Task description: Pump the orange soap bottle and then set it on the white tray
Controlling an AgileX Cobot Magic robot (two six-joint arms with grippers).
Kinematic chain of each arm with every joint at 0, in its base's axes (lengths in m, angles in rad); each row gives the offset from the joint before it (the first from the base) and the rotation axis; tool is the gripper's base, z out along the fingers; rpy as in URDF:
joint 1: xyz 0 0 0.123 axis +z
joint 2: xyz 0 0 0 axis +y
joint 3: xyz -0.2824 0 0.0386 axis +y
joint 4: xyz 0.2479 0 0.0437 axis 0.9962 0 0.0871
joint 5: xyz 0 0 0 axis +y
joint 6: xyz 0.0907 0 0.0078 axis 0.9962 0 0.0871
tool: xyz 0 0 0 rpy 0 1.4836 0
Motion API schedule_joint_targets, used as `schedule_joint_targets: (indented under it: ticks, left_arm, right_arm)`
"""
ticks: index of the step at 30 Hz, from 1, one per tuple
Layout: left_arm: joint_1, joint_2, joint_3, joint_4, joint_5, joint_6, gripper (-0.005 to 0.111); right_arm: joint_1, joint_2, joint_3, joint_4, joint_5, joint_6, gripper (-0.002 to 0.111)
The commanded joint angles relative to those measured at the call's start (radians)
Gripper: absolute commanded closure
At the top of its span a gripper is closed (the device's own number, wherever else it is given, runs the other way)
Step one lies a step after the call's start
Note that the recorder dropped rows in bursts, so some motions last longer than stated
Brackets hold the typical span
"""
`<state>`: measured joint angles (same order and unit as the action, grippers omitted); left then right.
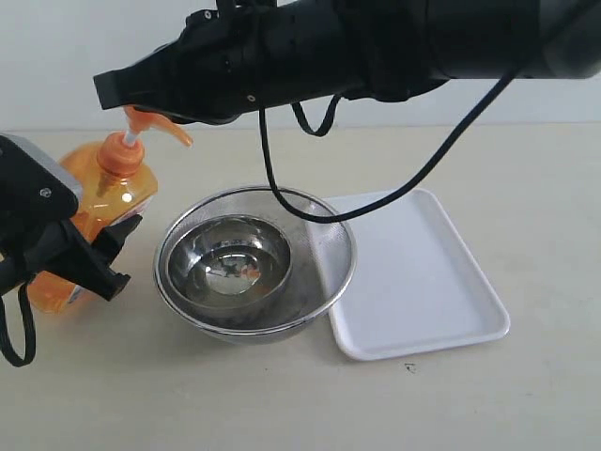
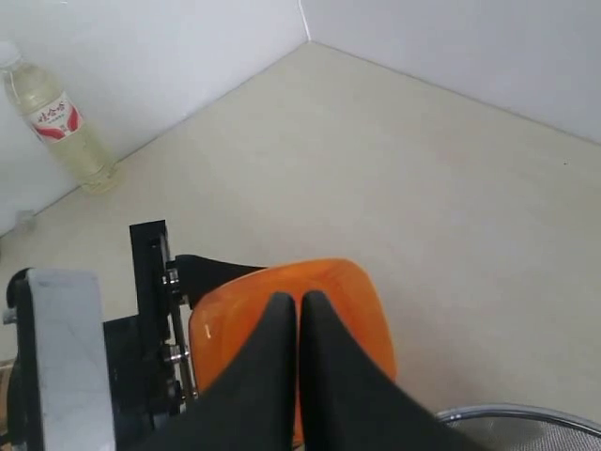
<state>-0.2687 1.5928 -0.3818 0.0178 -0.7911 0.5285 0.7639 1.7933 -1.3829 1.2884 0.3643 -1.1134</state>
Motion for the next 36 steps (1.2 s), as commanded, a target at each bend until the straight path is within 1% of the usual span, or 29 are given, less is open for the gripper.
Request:
schedule_joint_targets:
  ticks: [1, 15, 19, 24, 29, 36]
  left_arm:
    - [-0.011, 0.006, 0.003, 0.051, 0.007, -0.041, 0.102]
    - [-0.011, 0.006, 0.003, 0.051, 0.011, -0.041, 0.102]
    - [-0.011, 0.006, 0.003, 0.049, 0.013, -0.041, 0.102]
    - [-0.011, 0.006, 0.003, 0.049, 0.013, -0.041, 0.102]
    - [-0.011, 0.006, 0.003, 0.049, 0.013, -0.041, 0.102]
    - [-0.011, 0.006, 0.003, 0.051, 0.010, -0.041, 0.102]
  right_arm:
    - [0.013, -0.003, 0.025, -0.058, 0.036, -0.007, 0.108]
    - [0.013, -0.154, 0.023, -0.087, -0.063, 0.006, 0.108]
    - [0.013, -0.154, 0.044, -0.185, -0.066, 0.086, 0.108]
    - [0.013, -0.134, 0.080, -0.186, -0.087, 0.086, 0.108]
    - [0.013, -0.105, 0.080, -0.180, -0.085, 0.086, 0.108]
    - [0.013, -0.074, 0.080, -0.174, -0.039, 0.086, 0.108]
